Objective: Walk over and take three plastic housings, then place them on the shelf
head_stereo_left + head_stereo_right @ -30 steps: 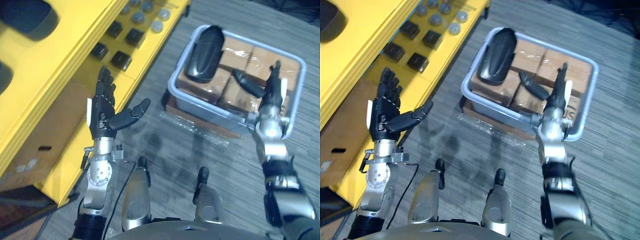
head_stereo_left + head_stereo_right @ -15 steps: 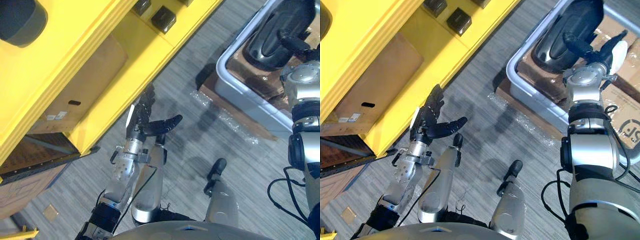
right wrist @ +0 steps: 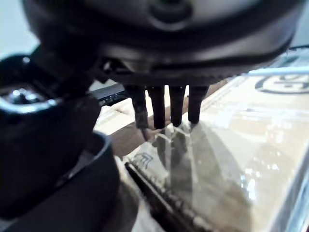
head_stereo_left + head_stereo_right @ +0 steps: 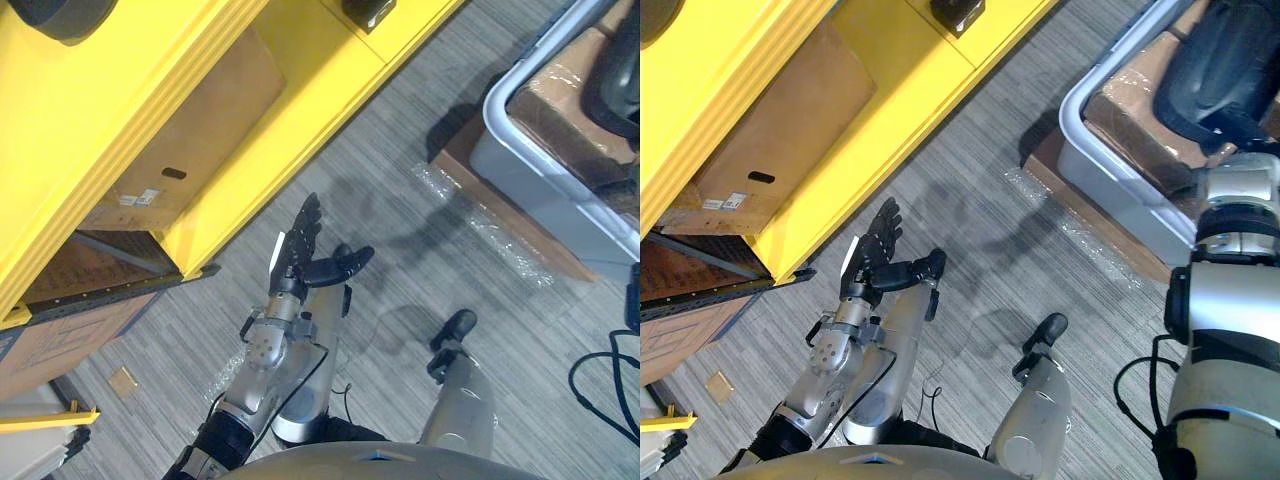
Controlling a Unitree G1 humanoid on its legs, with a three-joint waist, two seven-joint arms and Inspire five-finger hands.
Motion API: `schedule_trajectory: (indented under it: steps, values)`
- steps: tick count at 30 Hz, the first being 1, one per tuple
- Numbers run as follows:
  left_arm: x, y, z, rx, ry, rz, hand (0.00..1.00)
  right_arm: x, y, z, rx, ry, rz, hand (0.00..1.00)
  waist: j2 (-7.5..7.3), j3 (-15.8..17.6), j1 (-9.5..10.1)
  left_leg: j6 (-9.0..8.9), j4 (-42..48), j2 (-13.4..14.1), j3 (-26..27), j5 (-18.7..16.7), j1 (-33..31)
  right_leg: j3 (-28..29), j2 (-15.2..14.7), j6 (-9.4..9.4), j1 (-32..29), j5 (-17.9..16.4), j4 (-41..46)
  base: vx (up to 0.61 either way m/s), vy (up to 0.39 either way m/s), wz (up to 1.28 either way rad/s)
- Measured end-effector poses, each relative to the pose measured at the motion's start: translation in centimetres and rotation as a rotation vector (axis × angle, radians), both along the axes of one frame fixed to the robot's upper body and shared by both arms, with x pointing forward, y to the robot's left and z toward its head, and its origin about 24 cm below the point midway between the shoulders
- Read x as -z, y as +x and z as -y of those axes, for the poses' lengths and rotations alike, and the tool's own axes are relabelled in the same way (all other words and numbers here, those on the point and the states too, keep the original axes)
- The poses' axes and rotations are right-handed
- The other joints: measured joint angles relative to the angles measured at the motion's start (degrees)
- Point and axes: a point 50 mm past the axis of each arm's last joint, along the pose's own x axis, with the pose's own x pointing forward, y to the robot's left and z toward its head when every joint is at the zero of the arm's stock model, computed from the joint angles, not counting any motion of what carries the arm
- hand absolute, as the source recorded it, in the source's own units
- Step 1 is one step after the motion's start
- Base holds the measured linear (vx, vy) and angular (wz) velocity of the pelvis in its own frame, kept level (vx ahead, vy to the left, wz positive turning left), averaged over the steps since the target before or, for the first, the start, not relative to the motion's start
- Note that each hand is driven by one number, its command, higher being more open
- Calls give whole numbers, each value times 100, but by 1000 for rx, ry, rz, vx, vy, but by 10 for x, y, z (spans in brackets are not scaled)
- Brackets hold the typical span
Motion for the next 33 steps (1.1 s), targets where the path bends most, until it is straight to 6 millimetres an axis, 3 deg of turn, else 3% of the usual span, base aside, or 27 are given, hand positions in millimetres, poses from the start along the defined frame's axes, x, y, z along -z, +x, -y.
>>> schedule_trajectory:
  steps: [6, 14, 19, 22, 27, 33]
  values:
    - [-1, 2, -7, -39, -13, 3, 100, -3, -16, 17, 17, -72, -123, 0, 2, -2, -29, -22, -7, -22, -98, 41, 9, -139, -45, -13, 7, -157, 193, 21, -40, 10]
    - [-14, -3, -19, -46, -19, 74, 100, 10, 8, -2, -193, -68, -153, 0, -4, 2, -139, -52, -37, 120, -80, 48, 256, -209, 8, -115, 187, -219, 303, -8, -37, -2]
    - [-6, -11, -32, -63, 3, 59, 100, 22, 19, -13, -279, -116, -180, 0, -45, 28, -192, -115, -428, 142, -110, 251, 553, -284, 87, -161, 390, -237, 180, -64, -49, 4]
    - [-2, -19, -42, -71, 13, 43, 100, 22, 22, -17, -304, -151, -192, 0, -162, 106, -270, -155, -732, 180, -96, 405, 814, -284, 142, -185, 562, -178, 38, -15, -65, 2]
    - [-8, -36, -51, -14, -102, 47, 100, 24, 29, -31, -381, -291, -215, 0, -535, 161, -536, -224, -1276, 283, 73, 558, 1473, -257, 218, -214, 1007, -142, -232, 13, -75, -8]
    - [0, -33, -49, 110, -272, -101, 100, 21, 38, -63, -480, -527, -155, 0, -881, 161, -827, -297, -1896, 400, 306, 736, 2190, -133, 315, -248, 1392, -113, -464, 19, -64, -16]
